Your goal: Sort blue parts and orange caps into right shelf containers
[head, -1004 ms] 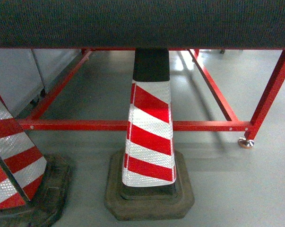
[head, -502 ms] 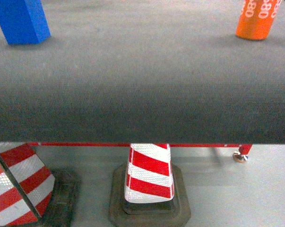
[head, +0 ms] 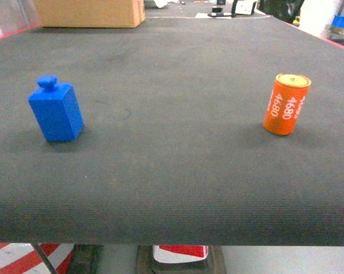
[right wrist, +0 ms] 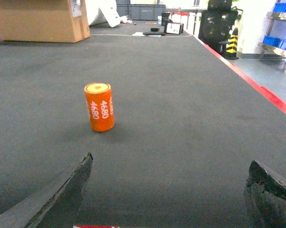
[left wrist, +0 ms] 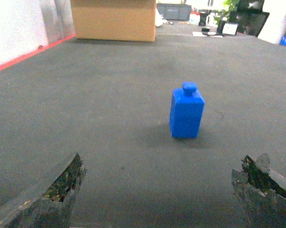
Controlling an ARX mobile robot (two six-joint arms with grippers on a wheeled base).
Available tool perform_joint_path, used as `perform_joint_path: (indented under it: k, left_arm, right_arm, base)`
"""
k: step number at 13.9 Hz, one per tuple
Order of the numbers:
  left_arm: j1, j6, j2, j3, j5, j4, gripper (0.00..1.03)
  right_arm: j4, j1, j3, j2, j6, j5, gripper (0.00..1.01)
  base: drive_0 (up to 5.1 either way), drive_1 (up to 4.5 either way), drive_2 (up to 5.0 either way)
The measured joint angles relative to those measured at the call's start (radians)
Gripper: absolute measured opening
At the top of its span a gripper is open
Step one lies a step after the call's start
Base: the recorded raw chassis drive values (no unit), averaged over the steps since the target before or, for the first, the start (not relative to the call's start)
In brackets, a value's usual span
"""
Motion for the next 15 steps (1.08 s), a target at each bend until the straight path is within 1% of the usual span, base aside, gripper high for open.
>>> perform_joint_path:
  k: [15]
  left_arm:
    - [0.000, 0.000, 0.000, 0.000, 0.000, 0.000, 0.98]
  right_arm:
    - [0.000, 0.000, 0.000, 0.000, -0.002, 0.000, 0.98]
  base:
    - [0.0, 0.00, 0.0]
